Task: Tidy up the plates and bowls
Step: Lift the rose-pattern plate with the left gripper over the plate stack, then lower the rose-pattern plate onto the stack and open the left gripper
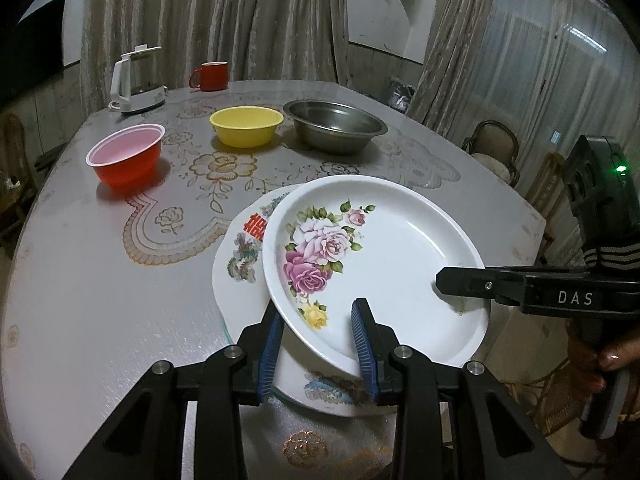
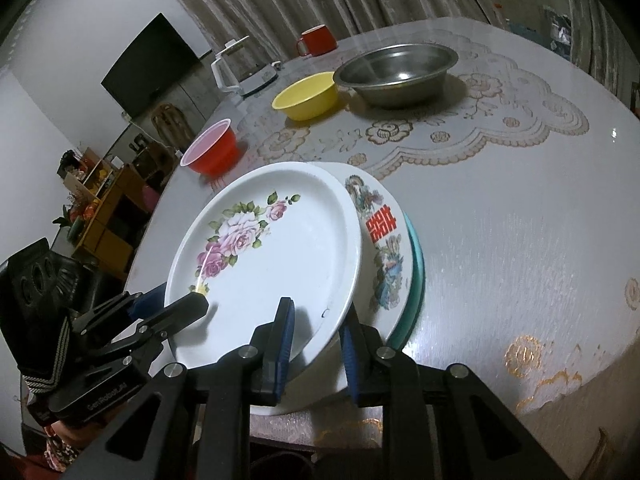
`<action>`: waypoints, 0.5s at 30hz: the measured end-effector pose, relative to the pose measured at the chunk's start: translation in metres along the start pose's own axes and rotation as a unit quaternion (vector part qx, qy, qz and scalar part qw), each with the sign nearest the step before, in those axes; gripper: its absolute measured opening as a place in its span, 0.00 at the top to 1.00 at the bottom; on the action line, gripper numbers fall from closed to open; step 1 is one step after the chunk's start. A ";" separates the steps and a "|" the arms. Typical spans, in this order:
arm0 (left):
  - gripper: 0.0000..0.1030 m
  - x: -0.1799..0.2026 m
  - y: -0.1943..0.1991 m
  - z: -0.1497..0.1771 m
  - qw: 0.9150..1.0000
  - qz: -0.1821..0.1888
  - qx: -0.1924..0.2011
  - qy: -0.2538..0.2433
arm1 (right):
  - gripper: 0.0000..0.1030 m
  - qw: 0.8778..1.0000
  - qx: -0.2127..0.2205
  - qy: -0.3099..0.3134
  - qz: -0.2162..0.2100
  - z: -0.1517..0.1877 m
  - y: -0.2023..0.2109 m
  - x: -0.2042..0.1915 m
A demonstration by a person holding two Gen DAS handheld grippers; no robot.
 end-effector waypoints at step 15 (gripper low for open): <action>0.59 -0.002 -0.011 0.003 0.999 0.019 -0.031 0.033 | 0.70 0.998 -0.033 0.006 0.045 0.001 0.000 -0.002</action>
Point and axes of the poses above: each gripper's, at about its wrist camera, not at the fingertips, and y roughly against the way its jaws point, x to its right, z to its underside, the point moved 10 cm from there along -y, roughly the way its jaws point, and after that the axes turned 1 degree about -y, right-handed, at the moved point
